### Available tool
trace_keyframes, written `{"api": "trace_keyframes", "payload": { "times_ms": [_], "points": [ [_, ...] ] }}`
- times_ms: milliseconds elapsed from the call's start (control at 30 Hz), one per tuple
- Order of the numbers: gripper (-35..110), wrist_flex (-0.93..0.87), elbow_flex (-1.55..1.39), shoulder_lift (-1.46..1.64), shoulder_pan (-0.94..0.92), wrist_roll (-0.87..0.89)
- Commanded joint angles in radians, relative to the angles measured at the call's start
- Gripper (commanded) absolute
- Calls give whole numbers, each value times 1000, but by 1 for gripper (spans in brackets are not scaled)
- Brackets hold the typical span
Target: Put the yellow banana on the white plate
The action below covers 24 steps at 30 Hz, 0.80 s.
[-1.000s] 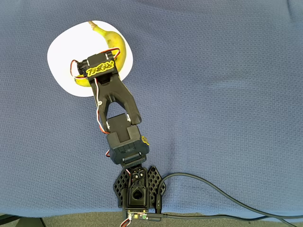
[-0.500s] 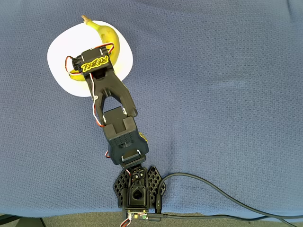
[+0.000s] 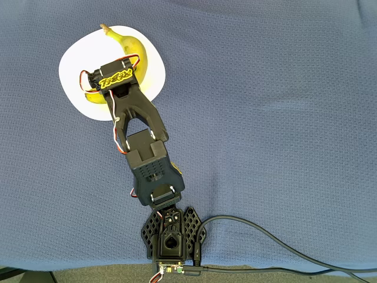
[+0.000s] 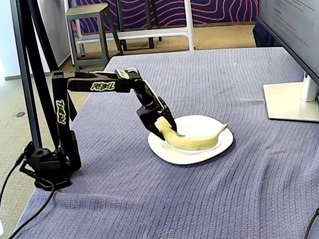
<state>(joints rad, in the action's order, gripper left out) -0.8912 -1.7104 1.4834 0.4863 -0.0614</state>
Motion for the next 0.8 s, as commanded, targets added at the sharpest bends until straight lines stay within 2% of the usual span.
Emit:
{"api": "trace_keyframes", "payload": {
  "times_ms": [0,233,767],
  "points": [
    [0,41,100,14,-5,-17],
    [0,41,100,12,-8,-25],
    [12,44,118,-12,-5,-14]
  ]
}}
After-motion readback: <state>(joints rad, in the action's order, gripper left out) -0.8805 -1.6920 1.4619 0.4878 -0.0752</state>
